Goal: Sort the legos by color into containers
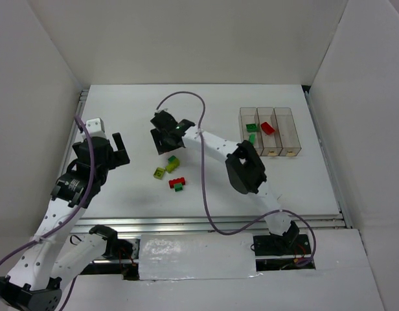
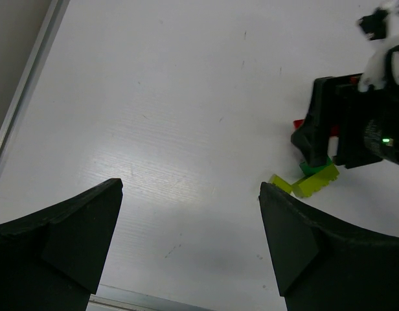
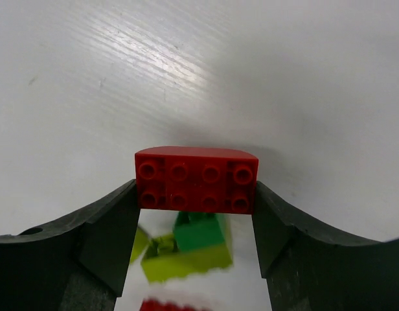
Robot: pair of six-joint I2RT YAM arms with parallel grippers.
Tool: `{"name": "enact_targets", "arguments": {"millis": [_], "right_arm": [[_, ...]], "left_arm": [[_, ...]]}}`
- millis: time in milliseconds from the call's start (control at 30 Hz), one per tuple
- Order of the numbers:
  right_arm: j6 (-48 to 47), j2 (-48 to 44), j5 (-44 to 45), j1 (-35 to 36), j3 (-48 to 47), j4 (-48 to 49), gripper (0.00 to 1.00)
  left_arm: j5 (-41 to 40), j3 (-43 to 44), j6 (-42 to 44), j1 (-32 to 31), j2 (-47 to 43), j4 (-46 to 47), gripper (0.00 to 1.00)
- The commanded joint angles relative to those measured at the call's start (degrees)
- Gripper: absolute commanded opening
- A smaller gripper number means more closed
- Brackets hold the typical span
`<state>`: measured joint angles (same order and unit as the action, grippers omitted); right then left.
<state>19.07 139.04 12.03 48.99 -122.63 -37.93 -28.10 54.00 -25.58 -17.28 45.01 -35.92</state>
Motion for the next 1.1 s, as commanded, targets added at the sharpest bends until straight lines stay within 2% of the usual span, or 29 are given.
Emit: {"name": "enact_targets", "arguments": {"millis": [0, 100, 133, 233, 300, 400, 500, 700, 967, 1067], "right_arm": [[1.58, -17.38, 2.56, -3.72, 4.22, 6.47, 0.06], [3.86, -25.82, 2.91, -10.56, 10.29, 5.15, 0.06], [4.48, -29.06, 2.91, -15.46, 13.61, 4.02, 0.06], [7.46, -32.94, 3.61, -23.30, 18.29, 1.73, 0.06], [8.96, -33.83, 4.40, -31.27, 21.46, -0.73, 0.06], [9.93, -34.98, 4.76, -39.11, 25.76, -0.48, 0.07], [10.99, -34.37, 5.28, -44.14, 27.53, -0.65, 0.07], [12.31, -33.05, 4.41, -47.23, 31.91, 0.49, 0.09], [13.98, -32.08, 4.32, -47.32, 35.88, 2.51, 0.22], [14.42, -32.25, 5.19, -47.41, 36.93, 2.95, 0.44]], "left_arm": [[0.94, -0.03, 1.15, 0.40, -0.98, 2.08, 1.00], [1.73, -0.12, 1.41, 0.32, -1.33, 2.26, 0.99], [2.08, -0.12, 1.59, 0.32, -1.51, 2.26, 1.00], [3.31, -0.30, 1.85, 0.32, -1.60, 2.61, 1.00], [4.54, -0.30, 2.20, 0.32, -1.42, 2.70, 1.00], [5.77, -0.38, 2.38, 0.32, -1.16, 2.96, 1.00], [6.39, -0.47, 2.64, 0.32, -0.89, 3.14, 1.00], [7.18, -0.56, 3.08, 0.32, -0.02, 3.23, 1.00], [7.35, -0.65, 3.17, 0.32, 0.60, 3.31, 0.99], [7.62, -0.65, 3.17, 0.32, 0.86, 3.31, 0.99]]}}
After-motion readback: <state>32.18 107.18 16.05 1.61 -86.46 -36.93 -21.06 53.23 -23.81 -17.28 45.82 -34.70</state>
